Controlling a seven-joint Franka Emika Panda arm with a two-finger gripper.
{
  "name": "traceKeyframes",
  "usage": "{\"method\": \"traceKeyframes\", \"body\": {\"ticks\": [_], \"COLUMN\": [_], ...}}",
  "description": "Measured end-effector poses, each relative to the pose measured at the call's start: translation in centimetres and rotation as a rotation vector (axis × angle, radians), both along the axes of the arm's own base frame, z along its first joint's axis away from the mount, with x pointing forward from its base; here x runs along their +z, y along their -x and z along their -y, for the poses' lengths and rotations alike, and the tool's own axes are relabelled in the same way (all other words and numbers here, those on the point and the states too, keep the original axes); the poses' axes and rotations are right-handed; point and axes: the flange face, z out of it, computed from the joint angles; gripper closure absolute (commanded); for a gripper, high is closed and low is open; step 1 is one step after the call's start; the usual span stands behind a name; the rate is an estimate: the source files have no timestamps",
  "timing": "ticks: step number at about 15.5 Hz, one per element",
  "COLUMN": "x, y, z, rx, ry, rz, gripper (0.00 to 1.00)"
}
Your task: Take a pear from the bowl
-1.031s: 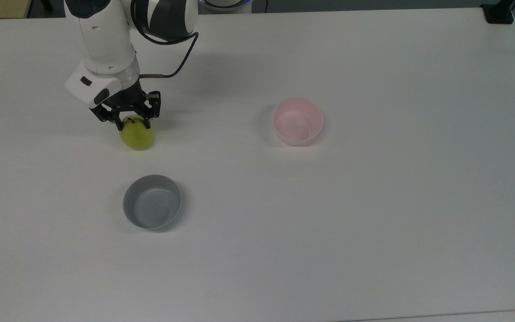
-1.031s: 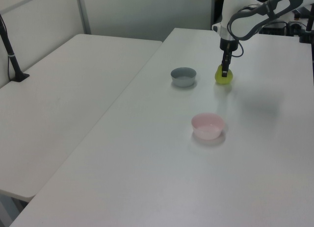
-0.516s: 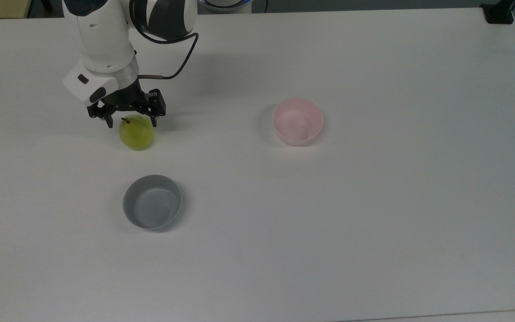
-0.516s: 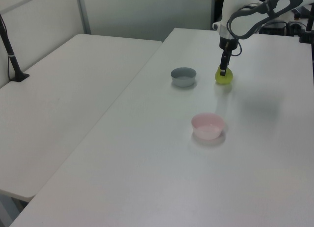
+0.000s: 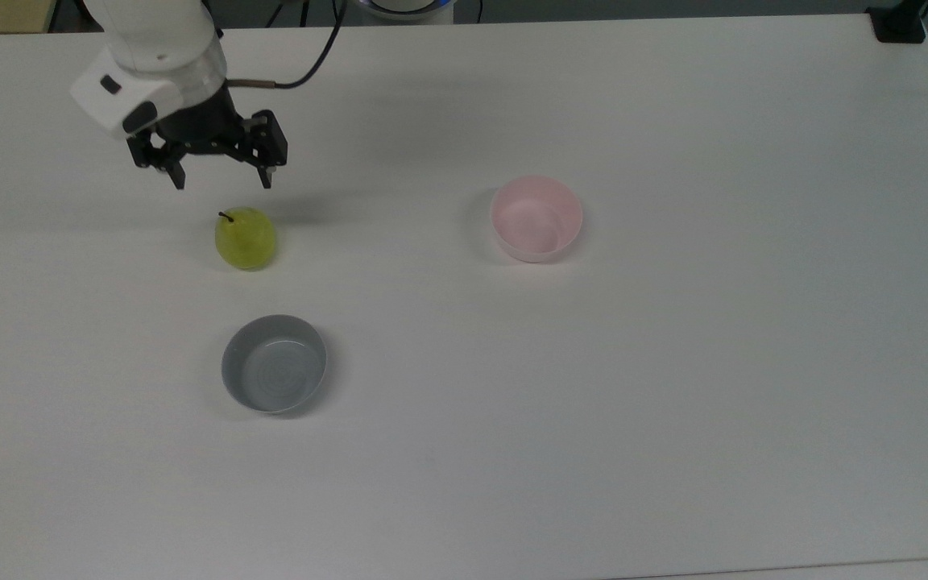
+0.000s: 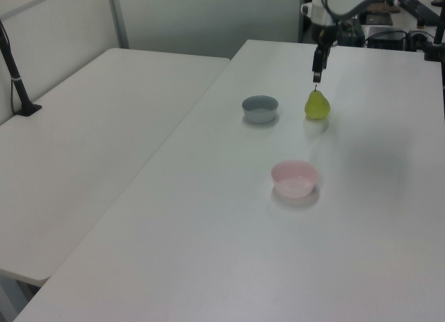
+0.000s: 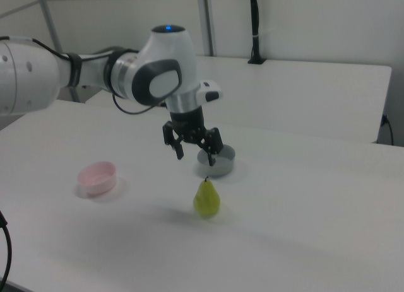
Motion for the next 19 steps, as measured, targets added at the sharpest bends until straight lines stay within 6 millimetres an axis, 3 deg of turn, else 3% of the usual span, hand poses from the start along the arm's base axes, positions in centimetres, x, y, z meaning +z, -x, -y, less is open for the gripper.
{"method": "traceKeyframes", "body": {"ticks": [9, 16, 19], "x": [11.0, 16.5, 18.4], "y": [1.3, 3.3, 4.7], "z": [-1.7, -5.8, -6.2], "rx": [-0.091, -0.142, -0.151], "ry": [-0.02, -0.036, -0.044], "rz": [-0.046, -0.04, -0.015], "gripper": [0.0, 0.0, 0.0]}}
